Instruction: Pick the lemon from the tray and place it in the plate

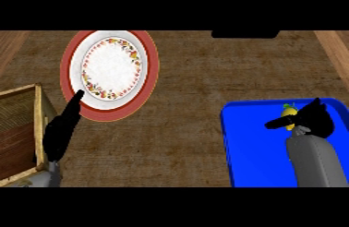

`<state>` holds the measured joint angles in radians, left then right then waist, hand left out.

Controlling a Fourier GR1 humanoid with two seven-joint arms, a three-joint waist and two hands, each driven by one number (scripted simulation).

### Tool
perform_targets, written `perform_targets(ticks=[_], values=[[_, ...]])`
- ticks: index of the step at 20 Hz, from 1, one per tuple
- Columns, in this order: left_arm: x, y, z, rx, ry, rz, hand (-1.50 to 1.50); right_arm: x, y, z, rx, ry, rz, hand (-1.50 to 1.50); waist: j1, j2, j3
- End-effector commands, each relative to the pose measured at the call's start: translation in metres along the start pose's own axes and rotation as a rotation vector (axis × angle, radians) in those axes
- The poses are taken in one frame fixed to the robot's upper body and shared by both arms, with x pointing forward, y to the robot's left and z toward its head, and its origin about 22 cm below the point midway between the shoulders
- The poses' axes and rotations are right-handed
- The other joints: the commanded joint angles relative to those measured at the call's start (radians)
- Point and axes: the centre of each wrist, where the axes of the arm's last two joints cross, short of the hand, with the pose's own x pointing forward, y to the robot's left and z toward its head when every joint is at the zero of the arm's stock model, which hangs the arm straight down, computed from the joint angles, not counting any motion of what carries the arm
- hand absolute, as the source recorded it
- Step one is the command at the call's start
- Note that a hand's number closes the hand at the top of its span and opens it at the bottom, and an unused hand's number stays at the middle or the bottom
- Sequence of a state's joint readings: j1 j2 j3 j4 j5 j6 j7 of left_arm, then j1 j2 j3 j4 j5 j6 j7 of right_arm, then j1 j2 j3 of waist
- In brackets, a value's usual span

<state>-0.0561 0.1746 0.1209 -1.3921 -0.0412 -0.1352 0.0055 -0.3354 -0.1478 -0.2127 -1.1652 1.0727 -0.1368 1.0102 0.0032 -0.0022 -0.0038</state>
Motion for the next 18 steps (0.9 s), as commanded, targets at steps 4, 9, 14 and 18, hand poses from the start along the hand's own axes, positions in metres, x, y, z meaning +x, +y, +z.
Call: perform_targets(ticks=[4,9,14,18], values=[[0.006,-0.006,-0.003,0.026,-0.098,0.013,0.00,0.007,0.017,-0.010,0.076,-0.043,0.009,1.50,0.004,0.004,0.004],[0.001,0.005,-0.002,0.026,-0.094,-0.002,0.00,0.001,0.017,-0.014,0.068,-0.095,-0.009,1.50,0.002,0.004,0.004],[-0.004,-0.002,0.000,0.018,-0.069,0.014,0.00,0.001,0.044,0.030,0.008,-0.420,-0.021,1.50,0.005,0.002,0.004],[0.007,-0.006,-0.006,-0.005,-0.062,0.005,0.00,0.036,0.042,0.103,-0.031,-0.950,-0.102,1.50,0.026,-0.008,0.007]])
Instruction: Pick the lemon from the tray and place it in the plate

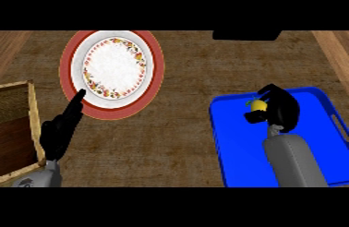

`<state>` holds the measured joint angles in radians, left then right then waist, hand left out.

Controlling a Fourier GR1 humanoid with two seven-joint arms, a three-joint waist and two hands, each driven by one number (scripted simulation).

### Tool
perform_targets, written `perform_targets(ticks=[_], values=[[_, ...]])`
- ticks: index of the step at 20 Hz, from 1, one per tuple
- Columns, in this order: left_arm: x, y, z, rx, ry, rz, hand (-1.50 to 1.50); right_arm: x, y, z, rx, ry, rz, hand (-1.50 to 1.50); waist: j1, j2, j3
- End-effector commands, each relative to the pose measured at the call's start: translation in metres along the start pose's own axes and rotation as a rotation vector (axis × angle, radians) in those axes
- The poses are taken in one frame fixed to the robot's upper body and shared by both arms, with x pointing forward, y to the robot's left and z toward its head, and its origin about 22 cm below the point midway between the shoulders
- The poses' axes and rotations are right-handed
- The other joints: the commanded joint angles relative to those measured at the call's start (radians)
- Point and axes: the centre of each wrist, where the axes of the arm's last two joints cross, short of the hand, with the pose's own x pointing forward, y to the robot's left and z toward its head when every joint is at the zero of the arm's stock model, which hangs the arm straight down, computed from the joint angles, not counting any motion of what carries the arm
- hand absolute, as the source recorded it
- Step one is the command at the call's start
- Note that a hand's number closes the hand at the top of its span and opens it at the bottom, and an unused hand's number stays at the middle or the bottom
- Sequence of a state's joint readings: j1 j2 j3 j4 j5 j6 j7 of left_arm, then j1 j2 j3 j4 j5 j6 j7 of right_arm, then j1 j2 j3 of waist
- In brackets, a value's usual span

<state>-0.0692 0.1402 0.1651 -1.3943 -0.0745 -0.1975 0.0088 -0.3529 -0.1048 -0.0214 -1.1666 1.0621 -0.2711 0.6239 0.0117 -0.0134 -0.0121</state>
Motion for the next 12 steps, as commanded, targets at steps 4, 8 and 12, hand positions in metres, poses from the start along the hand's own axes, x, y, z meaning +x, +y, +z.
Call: perform_targets(ticks=[4,8,12], values=[[0.006,0.005,0.001,0.065,-0.062,0.009,0.00,0.044,0.021,0.083,-0.187,-0.572,-0.119,1.50,-0.018,0.002,0.012],[0.008,0.017,0.009,0.077,-0.054,-0.001,0.00,0.017,0.024,0.126,-0.221,-0.679,-0.164,1.50,-0.026,0.005,0.012],[-0.002,0.007,0.011,0.071,-0.074,0.000,0.00,0.014,-0.005,0.159,-0.323,-0.729,-0.178,1.50,-0.027,0.008,0.011]])
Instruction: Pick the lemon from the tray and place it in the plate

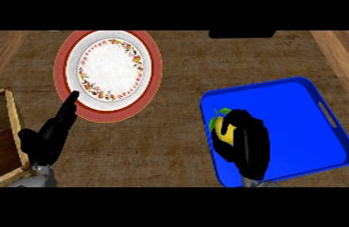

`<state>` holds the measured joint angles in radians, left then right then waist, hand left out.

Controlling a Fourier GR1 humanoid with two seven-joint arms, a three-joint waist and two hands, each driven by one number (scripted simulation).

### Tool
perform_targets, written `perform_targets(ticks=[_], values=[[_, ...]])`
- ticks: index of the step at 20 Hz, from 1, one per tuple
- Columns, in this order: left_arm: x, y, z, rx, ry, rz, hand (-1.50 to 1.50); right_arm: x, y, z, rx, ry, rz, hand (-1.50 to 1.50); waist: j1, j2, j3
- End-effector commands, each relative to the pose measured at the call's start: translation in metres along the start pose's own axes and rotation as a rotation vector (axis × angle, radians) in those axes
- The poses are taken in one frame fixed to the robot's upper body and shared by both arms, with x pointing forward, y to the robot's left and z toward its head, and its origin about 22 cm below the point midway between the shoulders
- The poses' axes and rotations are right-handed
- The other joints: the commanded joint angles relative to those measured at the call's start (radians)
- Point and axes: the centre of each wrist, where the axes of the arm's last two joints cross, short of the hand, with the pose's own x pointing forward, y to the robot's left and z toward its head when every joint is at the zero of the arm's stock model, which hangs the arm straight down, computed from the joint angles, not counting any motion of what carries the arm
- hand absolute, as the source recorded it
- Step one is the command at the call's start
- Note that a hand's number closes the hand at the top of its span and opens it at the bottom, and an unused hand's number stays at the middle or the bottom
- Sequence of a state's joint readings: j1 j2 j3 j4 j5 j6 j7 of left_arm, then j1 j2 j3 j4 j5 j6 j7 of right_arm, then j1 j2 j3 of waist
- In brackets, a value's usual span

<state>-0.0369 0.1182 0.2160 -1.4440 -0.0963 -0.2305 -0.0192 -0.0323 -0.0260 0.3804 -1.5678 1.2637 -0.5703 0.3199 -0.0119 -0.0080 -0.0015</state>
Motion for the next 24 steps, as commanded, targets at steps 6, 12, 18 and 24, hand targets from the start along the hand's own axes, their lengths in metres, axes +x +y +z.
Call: perform_targets(ticks=[6,12,18,24], values=[[-0.001,0.006,-0.009,0.061,-0.030,-0.006,0.00,0.055,-0.056,0.037,-0.280,-0.158,-0.087,1.50,-0.001,0.004,0.001],[-0.015,0.004,-0.011,0.033,-0.043,-0.007,0.00,0.084,-0.083,0.037,-0.319,-0.247,-0.103,1.50,0.008,0.007,0.001],[-0.004,0.022,-0.014,0.023,-0.030,0.002,0.00,0.129,-0.089,0.005,-0.308,-0.269,-0.120,1.50,0.019,0.009,0.001],[-0.007,-0.007,-0.018,0.009,-0.057,0.009,0.00,0.167,-0.064,-0.024,-0.203,-0.273,-0.091,1.50,0.028,0.011,0.000]])
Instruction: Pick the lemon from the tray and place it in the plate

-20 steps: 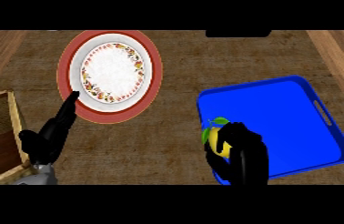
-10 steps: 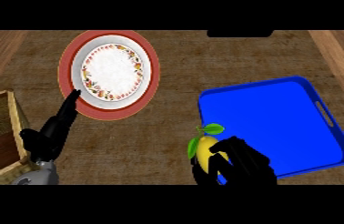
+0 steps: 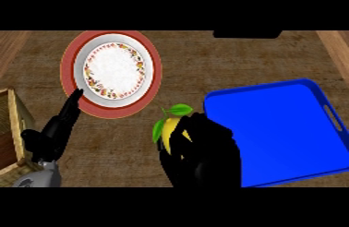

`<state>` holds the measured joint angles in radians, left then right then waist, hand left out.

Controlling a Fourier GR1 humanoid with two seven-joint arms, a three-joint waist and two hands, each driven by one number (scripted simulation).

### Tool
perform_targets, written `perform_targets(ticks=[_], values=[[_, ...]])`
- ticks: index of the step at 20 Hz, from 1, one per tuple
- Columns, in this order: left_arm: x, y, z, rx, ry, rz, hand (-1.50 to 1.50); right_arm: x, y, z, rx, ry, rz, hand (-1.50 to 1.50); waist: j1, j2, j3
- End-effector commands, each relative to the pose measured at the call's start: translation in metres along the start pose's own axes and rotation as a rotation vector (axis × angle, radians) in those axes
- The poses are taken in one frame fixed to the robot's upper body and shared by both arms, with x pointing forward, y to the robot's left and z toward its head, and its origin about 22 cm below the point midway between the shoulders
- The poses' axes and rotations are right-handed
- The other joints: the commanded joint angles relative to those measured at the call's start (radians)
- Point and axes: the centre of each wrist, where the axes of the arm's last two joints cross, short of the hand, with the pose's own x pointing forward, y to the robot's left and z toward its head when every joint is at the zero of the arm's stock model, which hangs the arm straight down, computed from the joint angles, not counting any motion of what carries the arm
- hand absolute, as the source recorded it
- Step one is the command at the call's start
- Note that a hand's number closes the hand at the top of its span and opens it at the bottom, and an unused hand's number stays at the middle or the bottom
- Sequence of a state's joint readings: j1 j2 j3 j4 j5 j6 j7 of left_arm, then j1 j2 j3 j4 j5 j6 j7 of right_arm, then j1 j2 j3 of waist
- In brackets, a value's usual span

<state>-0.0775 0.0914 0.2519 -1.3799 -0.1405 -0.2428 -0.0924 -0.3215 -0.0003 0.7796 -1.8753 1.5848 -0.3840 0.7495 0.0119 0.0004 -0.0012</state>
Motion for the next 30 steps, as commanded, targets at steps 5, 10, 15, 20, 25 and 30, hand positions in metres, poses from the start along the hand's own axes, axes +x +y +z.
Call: perform_targets(ticks=[5,10,15,20,25,30], values=[[0.009,-0.001,-0.012,0.014,-0.009,-0.021,0.00,0.045,0.039,-0.043,0.083,-0.011,-0.050,1.50,0.017,0.002,0.000],[0.002,-0.019,-0.008,-0.016,-0.016,-0.009,0.00,0.052,0.076,-0.072,0.078,-0.021,-0.048,1.50,0.040,0.007,0.000],[0.010,-0.012,-0.004,-0.039,-0.024,-0.006,0.00,0.043,0.104,-0.086,0.100,0.012,-0.043,1.50,0.059,0.009,0.000],[0.010,-0.024,-0.019,-0.041,-0.026,-0.031,0.00,0.039,0.103,-0.101,0.010,0.155,-0.217,-1.50,0.064,0.017,0.000],[0.010,-0.020,-0.014,-0.056,-0.041,-0.031,0.00,0.030,0.117,-0.115,0.040,0.247,-0.203,-1.50,0.089,0.018,0.000],[0.018,-0.033,-0.028,-0.056,-0.056,-0.012,0.00,0.028,0.119,-0.117,-0.042,0.240,-0.343,-1.50,0.085,0.024,0.000]])
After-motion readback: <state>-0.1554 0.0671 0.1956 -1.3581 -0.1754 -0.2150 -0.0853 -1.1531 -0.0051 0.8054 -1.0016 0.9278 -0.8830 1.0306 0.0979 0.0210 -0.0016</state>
